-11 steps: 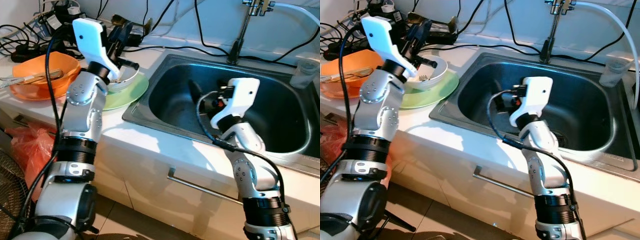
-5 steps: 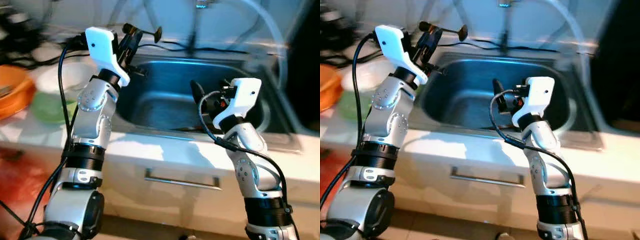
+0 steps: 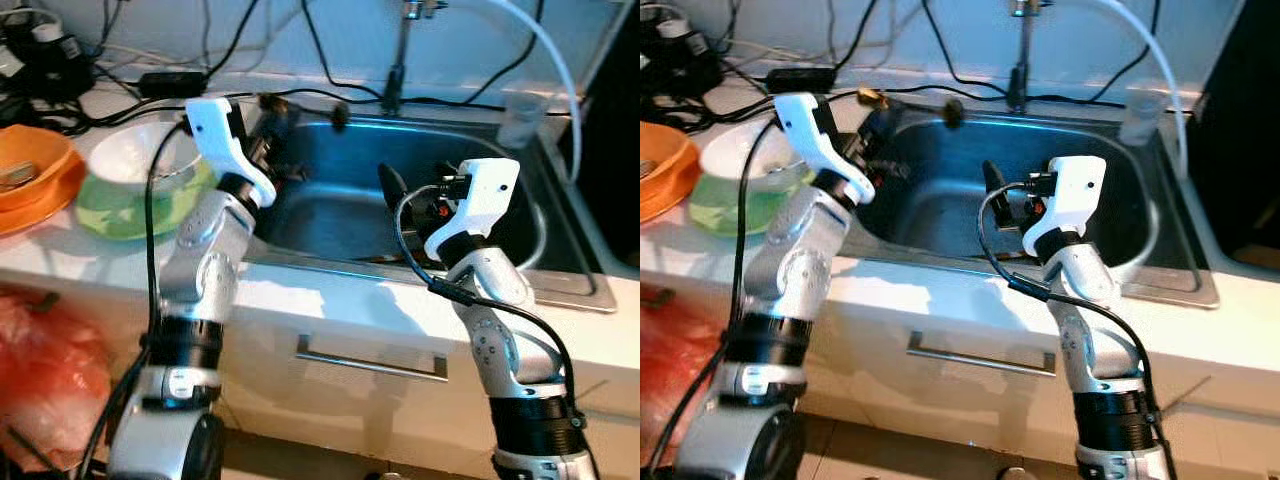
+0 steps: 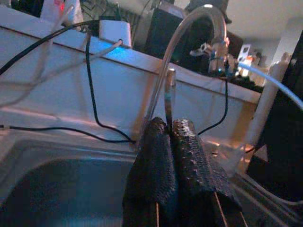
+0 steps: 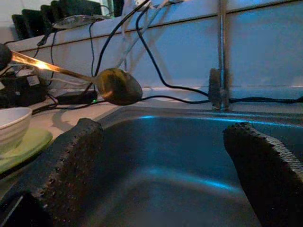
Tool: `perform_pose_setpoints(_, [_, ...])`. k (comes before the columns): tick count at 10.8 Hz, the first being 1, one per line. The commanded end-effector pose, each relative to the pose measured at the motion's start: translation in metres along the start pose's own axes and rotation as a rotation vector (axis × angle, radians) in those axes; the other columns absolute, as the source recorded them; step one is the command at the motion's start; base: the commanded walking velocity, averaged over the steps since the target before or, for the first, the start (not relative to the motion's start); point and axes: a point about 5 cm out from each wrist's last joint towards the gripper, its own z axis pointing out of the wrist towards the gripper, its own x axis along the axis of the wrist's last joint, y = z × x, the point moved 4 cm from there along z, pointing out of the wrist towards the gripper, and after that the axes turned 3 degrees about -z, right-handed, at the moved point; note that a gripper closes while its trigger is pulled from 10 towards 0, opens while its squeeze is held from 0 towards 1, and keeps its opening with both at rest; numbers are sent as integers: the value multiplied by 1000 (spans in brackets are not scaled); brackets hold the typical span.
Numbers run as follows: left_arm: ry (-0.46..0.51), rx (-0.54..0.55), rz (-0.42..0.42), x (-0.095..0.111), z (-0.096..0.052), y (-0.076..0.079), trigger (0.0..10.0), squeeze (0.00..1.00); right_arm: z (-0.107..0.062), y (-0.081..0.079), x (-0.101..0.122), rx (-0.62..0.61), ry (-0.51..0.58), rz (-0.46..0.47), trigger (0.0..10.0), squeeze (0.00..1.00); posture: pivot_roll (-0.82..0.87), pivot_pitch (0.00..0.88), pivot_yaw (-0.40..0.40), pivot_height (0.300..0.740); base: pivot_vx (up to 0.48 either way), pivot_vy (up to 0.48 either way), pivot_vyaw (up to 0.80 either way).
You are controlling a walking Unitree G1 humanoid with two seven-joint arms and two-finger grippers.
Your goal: Kitchen organization
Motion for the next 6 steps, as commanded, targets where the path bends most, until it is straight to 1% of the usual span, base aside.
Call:
perform_pose_setpoints(1, [-11, -33, -36, -1, -2, 10, 0, 0, 3, 4, 1, 1, -3, -8, 10000, 0, -1, 0, 19, 740, 0, 0, 0])
perform_pose_setpoints(2, [-36, -64, -59, -7, -5, 20, 0, 0, 6, 9, 0, 6, -10, -20, 10000, 0, 6, 0, 17, 740, 0, 0, 0])
perform_pose_setpoints(3, [-64, -91, -88, -11, -6, 31, 0, 0, 11, 12, -3, 52, -33, -67, 10000, 0, 7, 0, 12, 740, 0, 0, 0])
perform_pose_setpoints(4, [-73, -97, -102, -11, -6, 35, 0, 0, 12, 11, -7, 105, -59, -146, 10000, 0, 7, 0, 8, 740, 0, 0, 0])
perform_pose_setpoints(5, [-82, -89, -134, -12, -6, 37, 0, 0, 14, 14, -14, 173, -94, -257, 10000, 0, 4, 0, -10, 740, 0, 0, 0])
perform_pose_setpoints(6, [-90, -79, -164, -14, -7, 40, 0, 0, 18, 17, -14, 212, -105, -323, 10000, 0, 5, 0, -22, 740, 0, 0, 0])
